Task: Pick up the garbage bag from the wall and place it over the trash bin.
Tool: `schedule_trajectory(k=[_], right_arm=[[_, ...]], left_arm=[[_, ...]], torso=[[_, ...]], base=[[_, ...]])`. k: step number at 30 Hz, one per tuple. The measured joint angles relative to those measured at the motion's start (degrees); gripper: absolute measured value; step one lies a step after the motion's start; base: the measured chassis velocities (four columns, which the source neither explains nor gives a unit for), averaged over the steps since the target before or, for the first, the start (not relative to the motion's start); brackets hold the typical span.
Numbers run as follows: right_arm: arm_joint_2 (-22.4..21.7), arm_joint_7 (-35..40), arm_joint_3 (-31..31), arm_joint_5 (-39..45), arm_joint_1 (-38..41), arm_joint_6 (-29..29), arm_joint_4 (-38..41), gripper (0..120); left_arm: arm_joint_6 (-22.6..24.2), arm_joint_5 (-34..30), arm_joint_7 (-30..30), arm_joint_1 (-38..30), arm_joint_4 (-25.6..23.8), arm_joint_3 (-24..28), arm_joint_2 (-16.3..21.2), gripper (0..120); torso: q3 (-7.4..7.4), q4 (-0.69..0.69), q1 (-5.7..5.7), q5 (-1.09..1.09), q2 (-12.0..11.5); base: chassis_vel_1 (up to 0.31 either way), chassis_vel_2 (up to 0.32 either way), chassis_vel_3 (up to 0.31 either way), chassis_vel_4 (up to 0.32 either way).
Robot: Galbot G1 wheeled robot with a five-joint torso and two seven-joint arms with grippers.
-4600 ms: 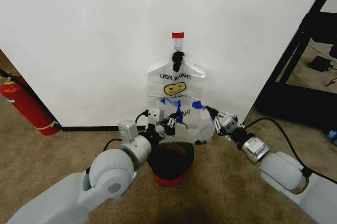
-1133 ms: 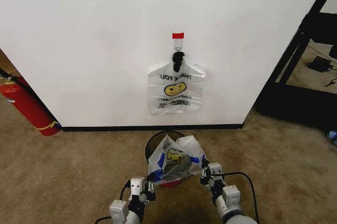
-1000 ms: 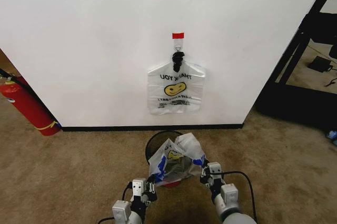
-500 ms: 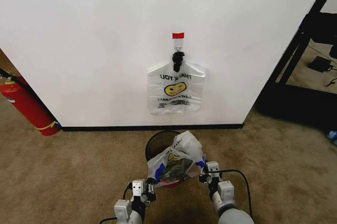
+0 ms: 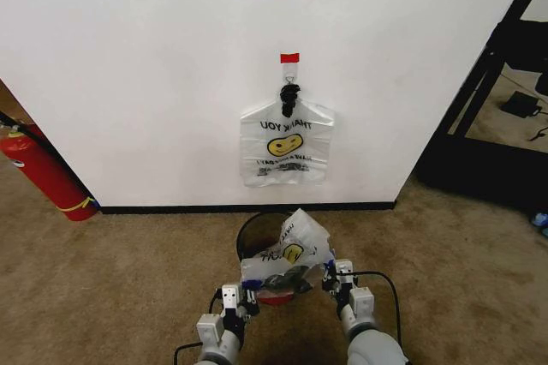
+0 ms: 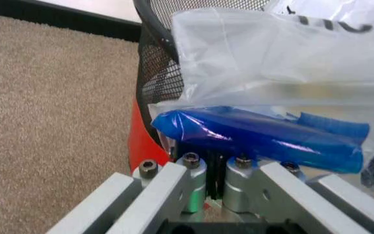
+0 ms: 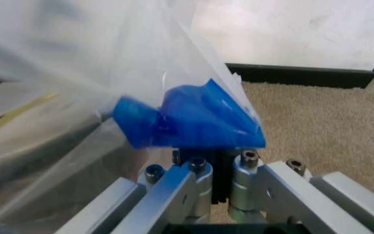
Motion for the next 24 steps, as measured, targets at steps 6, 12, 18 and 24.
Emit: schedule_trajectory(k=[6,12,18,24], right_arm=[[0.4,0.0,-0.1,-0.2,0.8,0.1,-1.4,0],[0.9,0.0,-0.7,-0.3,1.3,0.1,-2.9,0],[1.2,-0.2,-1.3,-0.4,1.4,0.1,-3.7,0],[1.2,-0.2,-1.3,-0.5,1.9,0.1,-4.5,0]], left_arm=[[0.0,0.0,0.0,0.1,0.4,0.2,0.3,0],[-0.2,0.3,0.0,0.9,0.9,0.4,0.4,0],[-0.7,0.9,0.1,1.5,1.0,0.4,0.4,0],[-0.7,1.1,0.1,1.6,1.2,0.3,0.1,0]], torso=[[0.00,0.00,0.00,0.00,0.0],[0.00,0.00,0.00,0.00,0.0],[0.00,0.00,0.00,0.00,0.0],[0.00,0.00,0.00,0.00,0.0]], base=[[0.000,0.000,0.000,0.000],[0.000,0.000,0.000,0.000],[0.000,0.000,0.000,0.000],[0.000,0.000,0.000,0.000]])
